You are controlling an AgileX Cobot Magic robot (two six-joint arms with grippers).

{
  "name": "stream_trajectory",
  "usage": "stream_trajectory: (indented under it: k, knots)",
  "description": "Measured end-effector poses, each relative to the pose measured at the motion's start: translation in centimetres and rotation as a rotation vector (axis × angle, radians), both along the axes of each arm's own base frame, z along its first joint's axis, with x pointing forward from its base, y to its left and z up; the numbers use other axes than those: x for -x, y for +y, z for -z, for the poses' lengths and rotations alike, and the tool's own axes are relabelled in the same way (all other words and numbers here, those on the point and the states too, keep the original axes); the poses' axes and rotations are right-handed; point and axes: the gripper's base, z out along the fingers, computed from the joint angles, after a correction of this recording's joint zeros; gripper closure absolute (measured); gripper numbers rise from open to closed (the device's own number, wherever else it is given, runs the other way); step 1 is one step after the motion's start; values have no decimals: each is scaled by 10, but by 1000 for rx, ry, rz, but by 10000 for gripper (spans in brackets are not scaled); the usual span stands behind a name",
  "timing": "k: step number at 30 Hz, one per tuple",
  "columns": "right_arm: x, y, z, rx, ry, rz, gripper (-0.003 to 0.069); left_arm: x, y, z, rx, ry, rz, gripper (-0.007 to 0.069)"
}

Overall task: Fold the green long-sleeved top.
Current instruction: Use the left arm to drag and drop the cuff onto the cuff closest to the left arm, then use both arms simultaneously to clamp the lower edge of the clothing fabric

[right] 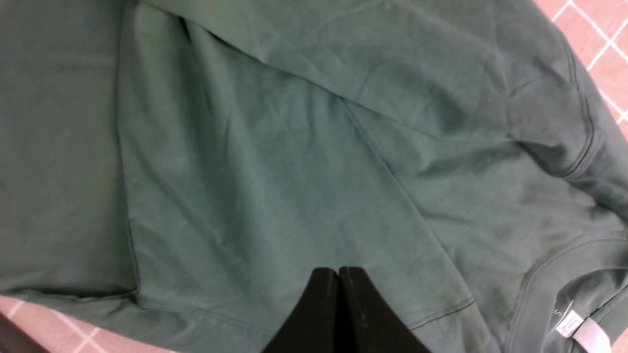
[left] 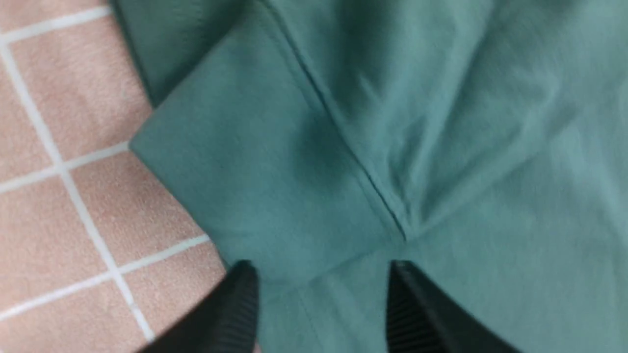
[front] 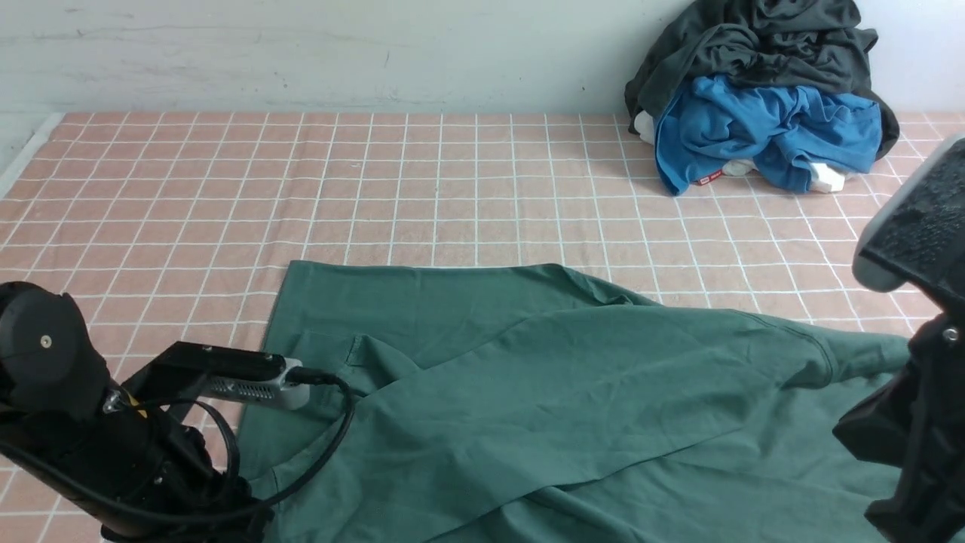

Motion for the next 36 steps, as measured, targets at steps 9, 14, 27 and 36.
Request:
stream_trajectory:
  k: [9,14,27,36]
  knots:
    - [6,4,-1,-58,38,-37,674,73,-68,7,-57,100,780,173]
    - [7,5,-1,-64,41,-50,674,111,-72,30,-199,107,1076,163]
    - [7,5,-1,-59,38,-62,674,115,-81,45,-251,-66,1060,57]
    - [7,5,-1,-59,38,-62,674,111,-81,46,-298,-29,970,57]
